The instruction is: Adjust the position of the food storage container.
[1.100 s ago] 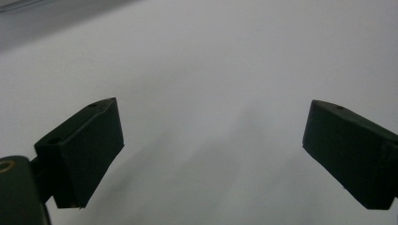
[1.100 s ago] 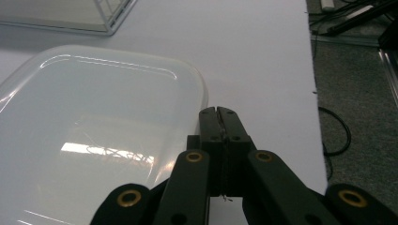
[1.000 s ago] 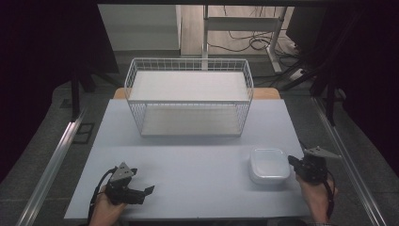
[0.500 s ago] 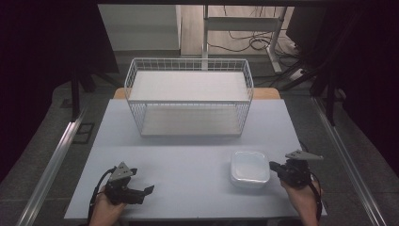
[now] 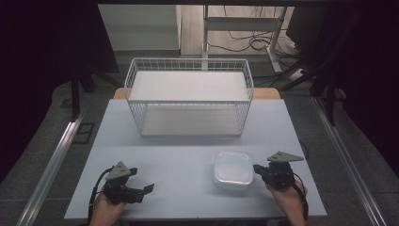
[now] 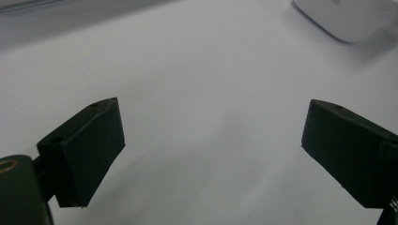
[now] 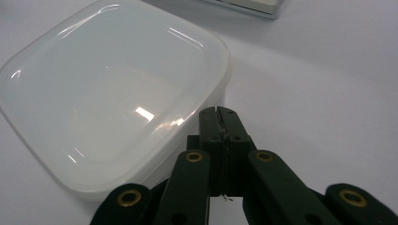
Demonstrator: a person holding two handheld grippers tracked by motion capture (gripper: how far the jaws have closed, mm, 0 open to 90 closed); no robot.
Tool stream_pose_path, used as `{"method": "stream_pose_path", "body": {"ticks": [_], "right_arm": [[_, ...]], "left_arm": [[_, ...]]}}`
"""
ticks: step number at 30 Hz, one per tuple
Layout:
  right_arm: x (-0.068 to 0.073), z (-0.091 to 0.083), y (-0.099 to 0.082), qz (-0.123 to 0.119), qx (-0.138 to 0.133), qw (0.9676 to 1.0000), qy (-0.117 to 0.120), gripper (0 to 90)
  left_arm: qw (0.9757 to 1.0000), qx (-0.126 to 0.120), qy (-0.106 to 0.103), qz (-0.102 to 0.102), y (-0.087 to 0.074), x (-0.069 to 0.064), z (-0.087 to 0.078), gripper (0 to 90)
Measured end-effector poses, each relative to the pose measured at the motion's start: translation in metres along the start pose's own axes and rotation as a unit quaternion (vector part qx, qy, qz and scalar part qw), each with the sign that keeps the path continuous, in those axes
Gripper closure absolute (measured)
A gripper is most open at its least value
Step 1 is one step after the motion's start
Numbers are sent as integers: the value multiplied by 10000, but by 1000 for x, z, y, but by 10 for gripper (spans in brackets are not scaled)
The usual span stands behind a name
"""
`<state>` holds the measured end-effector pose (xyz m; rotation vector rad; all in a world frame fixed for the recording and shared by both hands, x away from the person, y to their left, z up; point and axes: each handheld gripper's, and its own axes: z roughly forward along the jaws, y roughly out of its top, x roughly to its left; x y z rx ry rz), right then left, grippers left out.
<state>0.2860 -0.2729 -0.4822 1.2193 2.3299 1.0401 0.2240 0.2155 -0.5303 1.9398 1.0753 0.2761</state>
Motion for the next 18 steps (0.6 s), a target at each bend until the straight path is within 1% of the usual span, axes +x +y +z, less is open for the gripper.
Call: {"method": "stream_pose_path", "body": {"ticks": [2,7,13,18], "right_arm": [[5,4,3,-87,4,9999,49,888],[18,12,8,-208,19,9996,171,888],[34,23,15,-347,10,9989,328,888],[49,34,21,-562,-13,9975,440,888]], "left_arm": [[10000,11,-1,14,0,0,0,61],[10000,18,-41,37,0,-1,2,63],[9999,-44,-115,30,0,0,2,64],[9999,-24,-150,75,1,-1,7,65]]}}
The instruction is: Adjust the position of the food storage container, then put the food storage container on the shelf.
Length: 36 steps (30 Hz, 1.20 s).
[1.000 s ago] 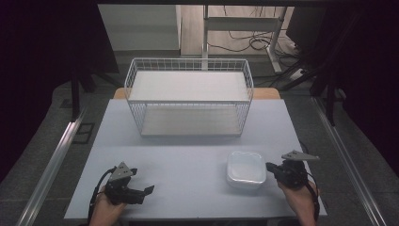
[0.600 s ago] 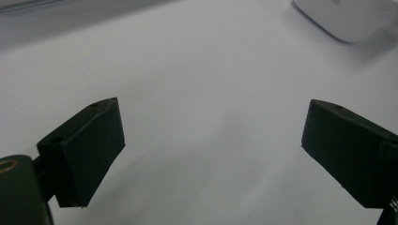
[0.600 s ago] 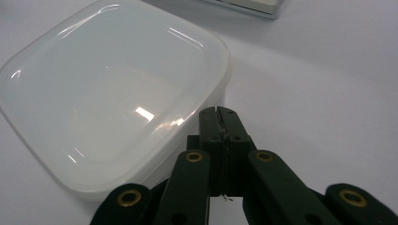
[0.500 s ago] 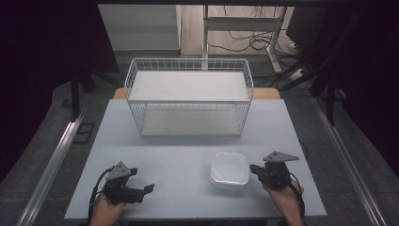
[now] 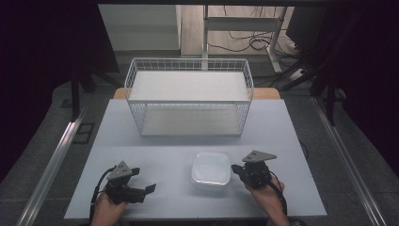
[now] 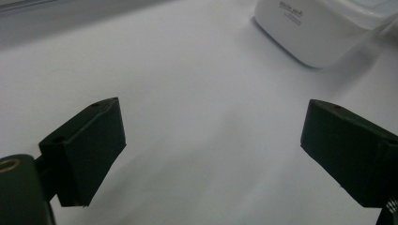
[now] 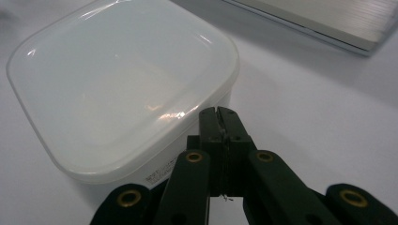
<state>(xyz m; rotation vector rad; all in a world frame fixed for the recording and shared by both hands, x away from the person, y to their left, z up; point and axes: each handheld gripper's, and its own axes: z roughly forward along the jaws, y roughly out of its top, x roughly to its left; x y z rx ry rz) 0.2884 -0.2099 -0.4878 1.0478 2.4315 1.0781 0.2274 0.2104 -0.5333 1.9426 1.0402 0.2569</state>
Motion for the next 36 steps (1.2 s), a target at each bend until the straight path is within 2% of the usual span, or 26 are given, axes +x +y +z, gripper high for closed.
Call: {"method": "stream_pose_path", "body": {"ticks": [2,3,7,15,18,19,21,25,27,30,33,36], "right_arm": [[4,4,3,-45,-8,10000,32,888],[6,5,4,-46,-10,10000,43,888],[12,14,9,-120,-58,9998,124,888],[20,23,16,-314,-47,9993,182,885],[16,21,15,-311,-59,9995,66,834],[15,19,15,-283,-83,9996,47,803],[11,16,14,-233,-152,9996,53,687],[6,15,10,-235,-258,9993,118,352],[5,15,8,-283,-283,9992,70,246],[5,13,8,-318,-329,9990,-2,141],[4,11,7,-313,-347,9989,-38,99],[1,9,6,-140,-415,9990,57,88]], "left_arm": [[10000,20,-9,60,0,-1,2,65],[9999,13,-3,162,1,-2,3,65],[9993,-19,-33,365,3,-7,3,75],[9989,179,-65,438,5,-12,5,91],[9988,217,-100,433,5,-12,4,98],[9987,229,-119,441,5,-12,4,101],[9984,261,-133,474,5,-14,4,104],[9980,350,-162,507,5,-15,6,107],[9979,360,-179,503,5,-15,6,107],[9981,344,-175,487,5,-15,6,107],[9986,312,-194,392,6,-14,6,105],[9990,276,-174,304,9,-14,6,94]]}}
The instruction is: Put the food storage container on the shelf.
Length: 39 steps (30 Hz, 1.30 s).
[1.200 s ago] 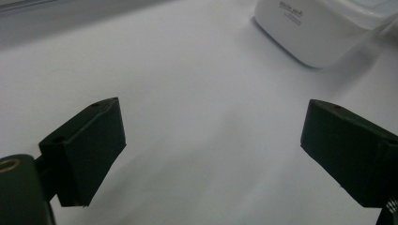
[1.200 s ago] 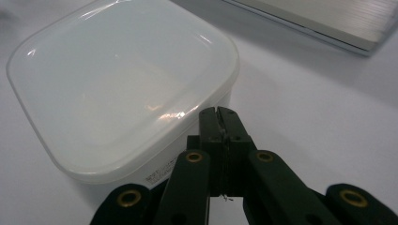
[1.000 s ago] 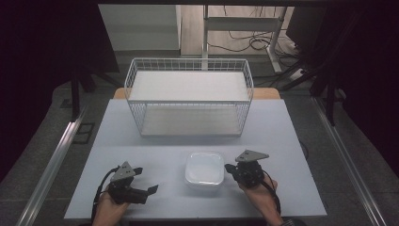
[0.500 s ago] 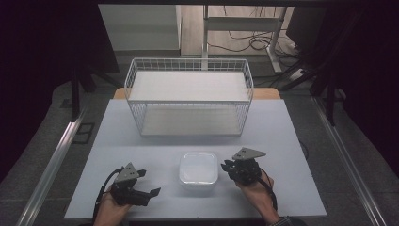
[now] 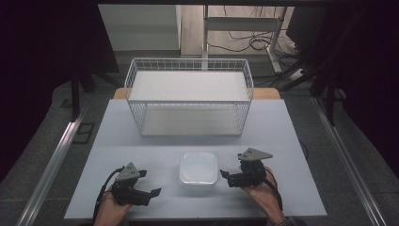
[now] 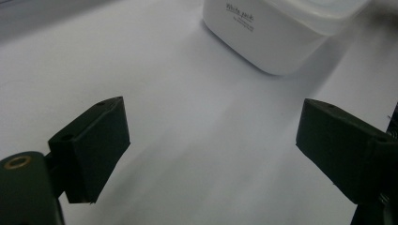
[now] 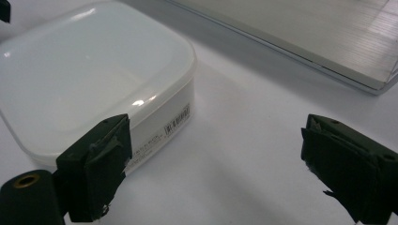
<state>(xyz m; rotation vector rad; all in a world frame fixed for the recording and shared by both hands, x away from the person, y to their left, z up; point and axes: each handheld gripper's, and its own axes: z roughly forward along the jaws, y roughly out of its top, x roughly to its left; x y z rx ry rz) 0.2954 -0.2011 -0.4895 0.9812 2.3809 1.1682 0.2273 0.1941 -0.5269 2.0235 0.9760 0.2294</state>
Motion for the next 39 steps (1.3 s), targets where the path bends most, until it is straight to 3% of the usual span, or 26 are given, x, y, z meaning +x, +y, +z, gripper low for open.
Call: {"method": "stream_pose_path", "body": {"ticks": [5,9,12,16,20,25,29,34,37,39], "right_arm": [[-2,-1,0,144,7,9999,40,85],[2,-1,3,140,119,9998,-49,62],[6,-1,6,104,212,9997,66,66],[12,-1,11,-32,240,9997,-1,119],[12,1,14,116,187,9997,146,172],[13,3,20,130,37,9994,325,188],[11,11,25,273,61,9985,475,190],[13,25,28,367,277,9967,666,176],[11,28,24,528,447,9939,861,170],[10,29,23,696,578,9893,1142,179]], "left_arm": [[9999,-15,113,104,10,-1,3,70],[9998,-116,16,177,20,-3,7,63],[9996,-147,-30,221,29,-6,10,67],[9995,-208,-124,206,39,-5,13,78],[9992,-209,-215,250,53,-6,21,90],[9986,-75,-352,384,72,-7,38,91],[9976,43,-506,469,89,-10,54,87],[9966,238,-602,503,89,-15,71,82],[9957,180,-891,167,84,-10,73,89],[9925,165,-1208,-30,80,-8,74,124]]}}
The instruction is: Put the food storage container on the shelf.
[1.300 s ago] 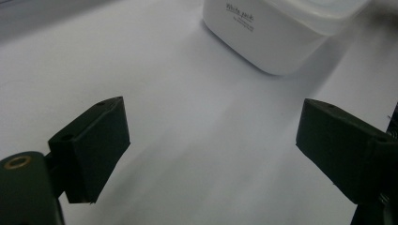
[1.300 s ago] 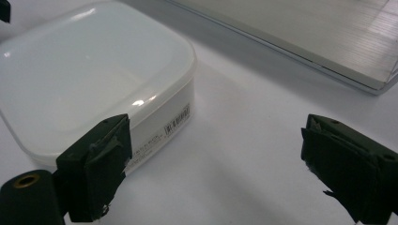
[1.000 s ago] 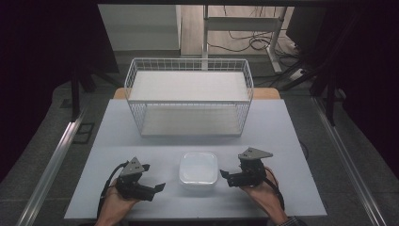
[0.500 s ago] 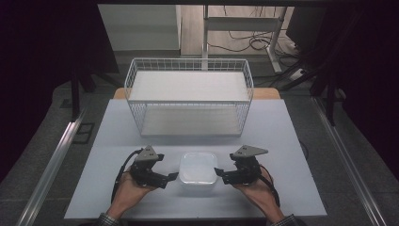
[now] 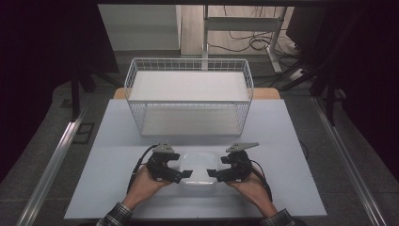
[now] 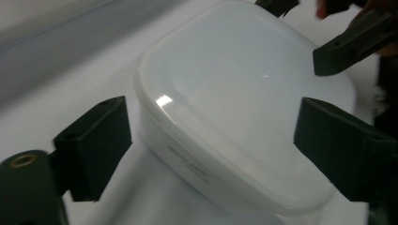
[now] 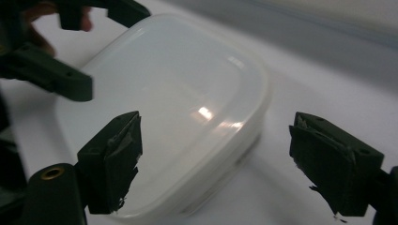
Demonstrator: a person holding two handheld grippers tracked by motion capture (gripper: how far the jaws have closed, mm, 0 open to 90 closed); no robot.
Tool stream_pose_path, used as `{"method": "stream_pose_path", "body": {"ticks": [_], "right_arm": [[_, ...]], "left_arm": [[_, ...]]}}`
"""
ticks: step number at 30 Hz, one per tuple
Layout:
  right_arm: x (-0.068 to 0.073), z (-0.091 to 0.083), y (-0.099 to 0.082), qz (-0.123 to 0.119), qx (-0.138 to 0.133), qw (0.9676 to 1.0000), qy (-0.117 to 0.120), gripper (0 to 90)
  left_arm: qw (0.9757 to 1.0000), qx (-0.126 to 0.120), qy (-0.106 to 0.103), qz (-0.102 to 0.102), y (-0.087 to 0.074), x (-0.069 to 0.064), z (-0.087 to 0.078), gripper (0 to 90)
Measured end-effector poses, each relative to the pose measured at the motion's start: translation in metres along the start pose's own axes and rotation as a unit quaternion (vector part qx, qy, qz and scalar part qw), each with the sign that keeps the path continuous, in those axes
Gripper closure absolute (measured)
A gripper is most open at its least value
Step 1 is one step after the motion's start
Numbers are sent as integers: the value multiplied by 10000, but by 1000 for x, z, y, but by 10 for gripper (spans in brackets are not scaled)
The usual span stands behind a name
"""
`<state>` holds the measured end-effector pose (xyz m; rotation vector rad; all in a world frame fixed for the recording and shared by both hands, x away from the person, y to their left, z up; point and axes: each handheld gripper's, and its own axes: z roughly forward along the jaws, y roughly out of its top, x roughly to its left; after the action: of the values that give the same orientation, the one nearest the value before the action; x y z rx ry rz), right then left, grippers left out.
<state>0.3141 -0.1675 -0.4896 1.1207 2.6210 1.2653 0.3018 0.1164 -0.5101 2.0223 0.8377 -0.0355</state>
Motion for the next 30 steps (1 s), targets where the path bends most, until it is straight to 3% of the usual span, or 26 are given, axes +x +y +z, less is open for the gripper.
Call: {"method": "stream_pose_path", "body": {"ticks": [3,4,6,8,11,12,15,17,20,23,30], "right_arm": [[1,1,-3,195,155,9987,454,232],[2,0,-4,190,171,9986,459,236],[7,-3,-4,139,201,9991,347,291],[10,-9,-4,111,121,9997,157,408],[14,-17,-6,261,40,9996,-15,499],[15,-19,-7,375,18,9993,-24,534],[18,-25,-8,425,14,9991,-30,599],[20,-27,-8,453,-27,9989,-111,623],[22,-31,-7,466,-156,9986,-172,697],[22,-33,-8,497,-303,9981,-182,781],[27,-31,-7,329,-419,9978,-389,786]], "left_arm": [[9997,29,-150,-177,-5,-3,0,147],[9997,80,-116,-209,-6,-5,-3,155],[9995,86,-37,-311,-7,-10,-6,199],[9989,48,28,-460,-9,-13,-11,270],[9991,-47,200,-371,-12,-20,-22,446],[9989,-71,197,-421,-14,-21,-25,504],[9966,-327,106,-748,-19,-20,-28,618],[9959,-410,179,-791,-19,-22,-29,652],[9947,-543,476,-726,-17,-25,-32,702],[9930,-677,542,-806,-19,-24,-33,769],[9921,-643,715,-811,-19,-24,-32,778]]}}
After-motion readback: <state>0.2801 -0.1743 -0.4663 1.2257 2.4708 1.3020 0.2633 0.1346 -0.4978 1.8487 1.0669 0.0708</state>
